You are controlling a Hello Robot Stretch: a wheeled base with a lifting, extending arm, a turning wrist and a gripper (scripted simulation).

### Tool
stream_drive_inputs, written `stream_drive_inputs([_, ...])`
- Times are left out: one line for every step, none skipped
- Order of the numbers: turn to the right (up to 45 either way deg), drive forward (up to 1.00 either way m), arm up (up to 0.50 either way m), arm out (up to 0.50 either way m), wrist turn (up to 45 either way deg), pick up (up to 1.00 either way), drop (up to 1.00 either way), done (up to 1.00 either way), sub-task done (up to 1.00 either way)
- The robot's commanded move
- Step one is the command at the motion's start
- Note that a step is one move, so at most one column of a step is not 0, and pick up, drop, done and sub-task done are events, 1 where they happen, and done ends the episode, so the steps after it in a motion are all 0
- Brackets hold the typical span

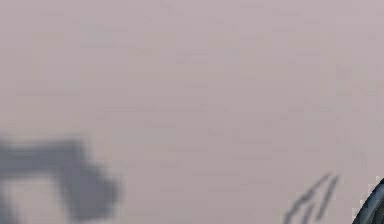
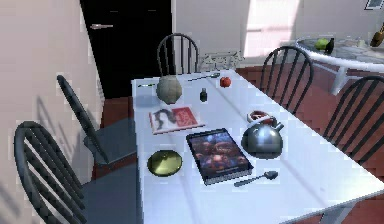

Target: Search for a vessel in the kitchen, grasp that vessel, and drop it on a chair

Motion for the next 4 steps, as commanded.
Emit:
stream_drive_inputs([0.0,0.00,0.50,0.00,0.0,0.00,0.00,0.00,0.00])
stream_drive_inputs([0.0,0.00,0.36,0.00,0.0,0.00,0.00,0.00,0.00])
stream_drive_inputs([0.0,0.00,0.00,0.32,0.0,0.00,0.00,0.00,0.00])
stream_drive_inputs([0.0,0.00,0.00,0.00,45.0,0.00,0.00,0.00,0.00])
